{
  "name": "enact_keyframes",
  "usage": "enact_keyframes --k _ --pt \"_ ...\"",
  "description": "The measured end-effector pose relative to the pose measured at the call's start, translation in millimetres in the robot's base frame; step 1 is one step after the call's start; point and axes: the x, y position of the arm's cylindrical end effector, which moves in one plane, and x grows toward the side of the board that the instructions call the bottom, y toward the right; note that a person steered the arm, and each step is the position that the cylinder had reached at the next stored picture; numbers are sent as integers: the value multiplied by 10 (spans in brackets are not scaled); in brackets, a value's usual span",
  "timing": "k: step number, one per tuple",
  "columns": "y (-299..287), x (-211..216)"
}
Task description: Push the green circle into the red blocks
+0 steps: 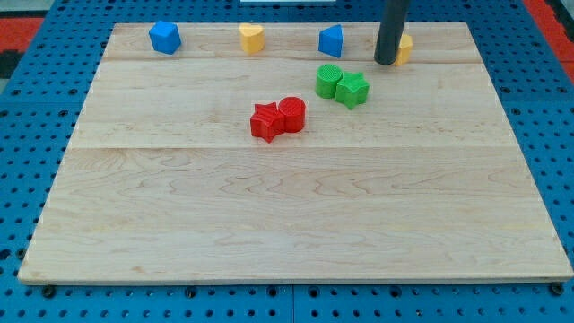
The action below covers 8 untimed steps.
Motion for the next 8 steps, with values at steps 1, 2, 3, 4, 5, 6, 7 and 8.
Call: enact_keyframes --k 1,2,3,4,5,6,7,8 --pt "5 -287" --pt "-33 -126" --pt "-262 84" --pt "-359 85" --pt "-539 214" --pt "-856 408" --pt "-1091 432" --pt "-1141 471"
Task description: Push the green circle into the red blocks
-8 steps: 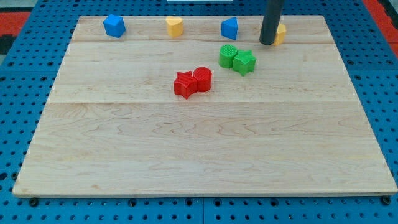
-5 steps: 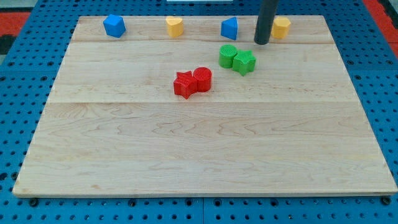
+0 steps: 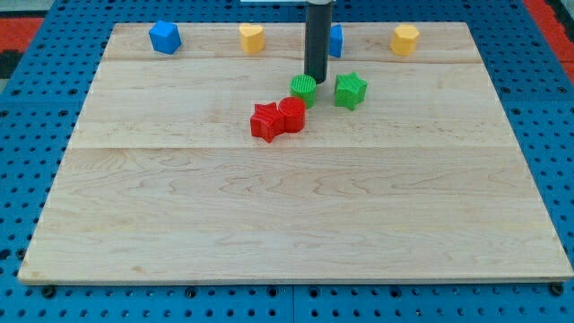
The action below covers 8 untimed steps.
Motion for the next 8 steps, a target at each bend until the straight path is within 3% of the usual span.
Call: enact_keyframes --k 3,7,8 --pt "-188 397" --pt "135 408" --pt "247 579"
